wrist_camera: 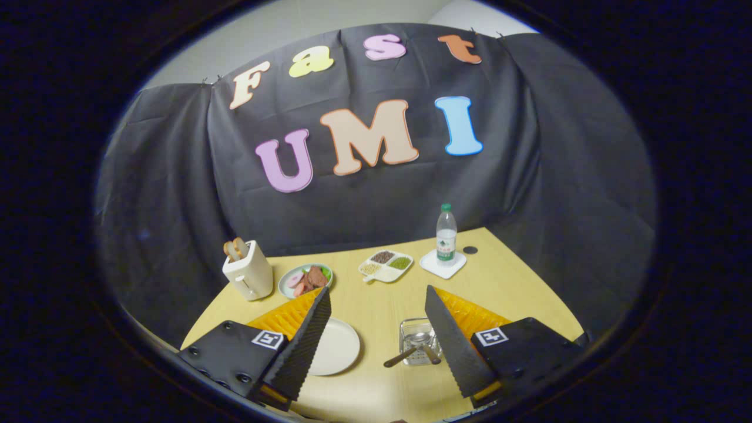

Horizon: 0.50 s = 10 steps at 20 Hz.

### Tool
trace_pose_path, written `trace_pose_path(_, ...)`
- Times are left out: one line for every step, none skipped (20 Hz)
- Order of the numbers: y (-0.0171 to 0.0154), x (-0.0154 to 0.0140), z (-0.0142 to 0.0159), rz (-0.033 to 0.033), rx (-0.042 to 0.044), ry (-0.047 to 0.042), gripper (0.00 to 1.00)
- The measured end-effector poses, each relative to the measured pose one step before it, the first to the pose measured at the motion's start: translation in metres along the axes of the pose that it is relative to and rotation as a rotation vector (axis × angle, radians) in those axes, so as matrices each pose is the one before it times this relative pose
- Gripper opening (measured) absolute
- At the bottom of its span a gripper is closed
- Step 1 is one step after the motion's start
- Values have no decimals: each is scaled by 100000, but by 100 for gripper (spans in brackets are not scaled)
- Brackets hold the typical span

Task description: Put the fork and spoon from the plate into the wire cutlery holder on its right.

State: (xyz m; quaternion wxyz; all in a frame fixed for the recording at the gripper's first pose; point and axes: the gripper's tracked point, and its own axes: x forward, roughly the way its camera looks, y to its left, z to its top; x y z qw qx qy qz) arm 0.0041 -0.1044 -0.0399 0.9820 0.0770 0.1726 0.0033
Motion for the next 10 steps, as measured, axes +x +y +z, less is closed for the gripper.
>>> trace_pose_path(259,-284,597,-176,-223,-3756,100)
trace_pose_path(100,-351,480,-149,-1159,-3621,100)
trace_pose_path(145,-220,678,102,-1716,-3183,100)
trace_pose_path(106,-394,601,-221,-2001,-3368,100)
trace_pose_path(116,-209,651,160,-2203,-2642,100)
trace_pose_path(215,-280,657,-59,-2271,-2910,100)
trace_pose_path(129,-203,607,114,-2313,-2622,100)
trace_pose_path(164,-74,507,257,-2165,-1644,100)
trace_pose_path(172,-56,142,62,-1460,-961,100)
trace_pose_path(273,-64,-84,378,-828,181,100)
